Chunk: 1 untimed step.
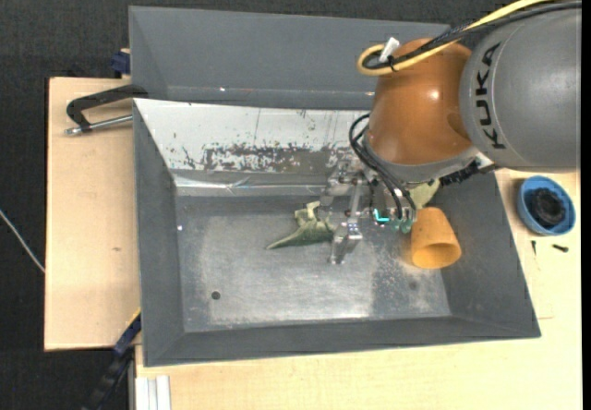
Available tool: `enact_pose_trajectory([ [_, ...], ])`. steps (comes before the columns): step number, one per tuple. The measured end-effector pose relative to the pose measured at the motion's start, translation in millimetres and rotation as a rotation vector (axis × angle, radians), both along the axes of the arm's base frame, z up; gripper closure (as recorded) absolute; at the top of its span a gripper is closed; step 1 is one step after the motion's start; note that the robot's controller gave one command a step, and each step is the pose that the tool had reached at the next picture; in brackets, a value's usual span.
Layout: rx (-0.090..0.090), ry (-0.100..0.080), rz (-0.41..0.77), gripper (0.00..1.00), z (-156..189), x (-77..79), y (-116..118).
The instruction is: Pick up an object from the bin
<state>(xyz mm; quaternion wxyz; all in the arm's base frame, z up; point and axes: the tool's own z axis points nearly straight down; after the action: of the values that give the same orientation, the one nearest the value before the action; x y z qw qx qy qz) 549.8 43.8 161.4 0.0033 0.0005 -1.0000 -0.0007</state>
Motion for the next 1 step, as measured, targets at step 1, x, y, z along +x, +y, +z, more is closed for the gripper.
enact_pose_trajectory([
  [1,0.001,-0.014,-0.006,0.0,-90.1,43.7,3.4],
])
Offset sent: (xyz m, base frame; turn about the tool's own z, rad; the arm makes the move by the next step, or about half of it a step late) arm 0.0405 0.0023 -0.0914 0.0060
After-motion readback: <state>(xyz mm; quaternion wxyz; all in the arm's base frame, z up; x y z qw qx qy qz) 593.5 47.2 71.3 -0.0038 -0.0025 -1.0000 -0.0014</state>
